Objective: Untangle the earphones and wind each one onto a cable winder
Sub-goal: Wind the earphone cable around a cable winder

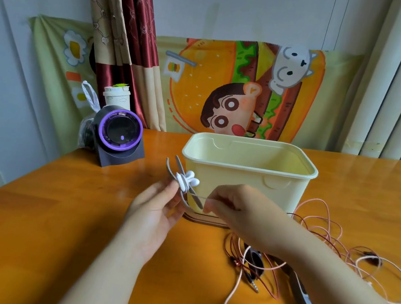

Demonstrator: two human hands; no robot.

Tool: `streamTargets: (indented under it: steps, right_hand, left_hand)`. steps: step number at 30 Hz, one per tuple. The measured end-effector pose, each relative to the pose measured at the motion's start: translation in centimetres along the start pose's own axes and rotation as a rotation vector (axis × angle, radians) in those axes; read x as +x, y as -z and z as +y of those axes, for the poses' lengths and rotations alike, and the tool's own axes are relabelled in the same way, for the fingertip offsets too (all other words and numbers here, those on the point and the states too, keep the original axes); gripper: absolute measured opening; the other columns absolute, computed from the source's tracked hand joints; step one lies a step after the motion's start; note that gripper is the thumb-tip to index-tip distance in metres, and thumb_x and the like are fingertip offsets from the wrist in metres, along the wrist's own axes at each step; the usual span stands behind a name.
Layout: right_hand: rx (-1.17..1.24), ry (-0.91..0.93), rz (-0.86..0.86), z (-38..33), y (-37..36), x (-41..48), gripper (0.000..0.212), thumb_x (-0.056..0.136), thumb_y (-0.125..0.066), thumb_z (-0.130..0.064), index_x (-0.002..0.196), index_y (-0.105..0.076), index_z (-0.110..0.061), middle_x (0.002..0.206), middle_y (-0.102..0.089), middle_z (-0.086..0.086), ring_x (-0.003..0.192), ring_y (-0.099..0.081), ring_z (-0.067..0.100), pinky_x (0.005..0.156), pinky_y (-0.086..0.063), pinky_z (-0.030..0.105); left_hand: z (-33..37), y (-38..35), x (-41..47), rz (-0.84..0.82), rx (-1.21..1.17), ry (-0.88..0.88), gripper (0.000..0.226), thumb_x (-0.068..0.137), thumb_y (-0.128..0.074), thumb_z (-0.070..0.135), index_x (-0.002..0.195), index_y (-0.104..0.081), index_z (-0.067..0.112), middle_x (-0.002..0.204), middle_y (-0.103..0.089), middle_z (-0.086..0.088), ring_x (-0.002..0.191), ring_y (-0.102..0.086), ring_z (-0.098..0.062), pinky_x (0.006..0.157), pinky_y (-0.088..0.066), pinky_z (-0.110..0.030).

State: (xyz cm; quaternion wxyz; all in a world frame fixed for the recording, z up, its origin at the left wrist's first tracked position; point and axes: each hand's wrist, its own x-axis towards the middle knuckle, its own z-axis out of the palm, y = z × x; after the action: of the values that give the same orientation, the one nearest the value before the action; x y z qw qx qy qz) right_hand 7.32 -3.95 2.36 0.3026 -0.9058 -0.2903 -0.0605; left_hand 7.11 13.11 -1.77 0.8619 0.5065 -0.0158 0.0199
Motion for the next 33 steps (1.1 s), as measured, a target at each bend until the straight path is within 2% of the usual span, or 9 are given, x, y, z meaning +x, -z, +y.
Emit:
streamTargets:
  steps: [5,8,12,14,17,20,24,27,33]
  right_hand:
    - [-0.047,0.032,0.158,-0.4,2.3,-0.4,0.024,0.095,-0.051,-0.030,0.089,-0.070,-0.016,0.064,-0.057,-0.008,0.061,-0.051,-0.001,0.056,-0.040,0.017]
    - [-0.064,0.034,0.233,0.2,2.9,-0.3,0.025,0.091,-0.055,-0.034,0.086,-0.071,-0.016,0.061,-0.057,-0.007,0.060,-0.051,0.001,0.055,-0.040,0.017]
    - [-0.078,0.048,0.324,1.0,2.9,0.0,0.029,0.084,-0.060,-0.041,0.085,-0.071,-0.015,0.067,-0.064,-0.006,0.066,-0.057,0.007,0.059,-0.046,0.025]
    - [-0.057,0.034,0.322,1.4,2.8,0.2,0.030,0.082,-0.061,-0.043,0.084,-0.071,-0.015,0.068,-0.064,-0.006,0.065,-0.058,0.006,0.059,-0.047,0.024]
    - [0.137,-0.064,0.249,2.1,2.8,0.3,0.031,0.084,-0.062,-0.042,0.080,-0.070,-0.012,0.060,-0.060,-0.003,0.053,-0.051,0.002,0.053,-0.040,0.014]
    - [0.380,-0.224,0.091,2.7,2.3,0.2,0.034,0.088,-0.060,-0.038,0.081,-0.069,-0.006,0.055,-0.059,-0.002,0.049,-0.051,0.004,0.055,-0.042,0.016]
    - [0.663,-0.306,-0.046,2.5,0.3,0.3,0.036,0.093,-0.056,-0.027,0.092,-0.061,0.009,0.070,-0.063,0.013,0.052,-0.056,0.010,0.052,-0.047,0.016]
    - [0.649,-0.271,-0.012,1.6,-0.7,0.5,0.043,0.097,-0.049,-0.032,0.093,-0.060,0.010,0.073,-0.065,0.020,0.051,-0.057,0.011,0.052,-0.046,0.017]
    - [0.379,-0.177,0.072,0.7,-1.3,0.4,0.040,0.100,-0.044,-0.031,0.065,-0.052,-0.013,0.046,-0.047,-0.004,0.038,-0.036,0.005,0.044,-0.031,0.017]
  left_hand:
    - [-0.2,-0.5,-0.7,-0.180,0.387,-0.066,0.036,0.085,-0.059,0.023,0.119,-0.061,0.012,0.109,-0.073,-0.004,0.106,-0.068,-0.019,0.081,-0.048,-0.029]
    - [-0.2,-1.1,-1.1,-0.295,0.414,-0.026,0.034,0.085,-0.059,0.020,0.117,-0.058,0.009,0.110,-0.073,-0.006,0.105,-0.069,-0.022,0.081,-0.051,-0.027]
    - [-0.4,-0.9,-1.2,-0.367,0.485,0.029,0.035,0.087,-0.061,0.018,0.120,-0.056,0.008,0.115,-0.071,-0.009,0.112,-0.065,-0.025,0.094,-0.051,-0.037]
    - [-0.5,-0.8,-1.2,-0.388,0.478,0.049,0.037,0.083,-0.063,0.019,0.119,-0.058,0.009,0.115,-0.071,-0.009,0.111,-0.066,-0.024,0.093,-0.052,-0.036]
    - [-0.5,-0.7,-1.1,-0.387,0.438,0.044,0.039,0.075,-0.070,0.020,0.113,-0.063,0.012,0.107,-0.073,-0.006,0.103,-0.068,-0.018,0.083,-0.053,-0.026]
    - [-0.5,-0.8,-1.2,-0.410,0.321,0.045,0.037,0.076,-0.075,0.016,0.112,-0.065,0.009,0.107,-0.072,-0.010,0.101,-0.068,-0.021,0.082,-0.054,-0.026]
    - [-0.3,-0.8,-0.9,-0.404,0.019,0.065,0.051,0.063,-0.088,0.013,0.110,-0.069,0.008,0.118,-0.068,-0.019,0.107,-0.067,-0.031,0.082,-0.057,-0.033]
    - [-0.3,-0.6,-0.2,-0.369,-0.144,0.047,0.061,0.048,-0.097,0.023,0.104,-0.076,0.012,0.116,-0.069,-0.017,0.105,-0.069,-0.028,0.080,-0.059,-0.035]
    - [-0.5,-0.2,1.0,-0.207,-0.348,0.077,0.067,0.035,-0.100,0.022,0.097,-0.078,0.009,0.110,-0.073,-0.009,0.098,-0.071,-0.023,0.070,-0.059,-0.032]
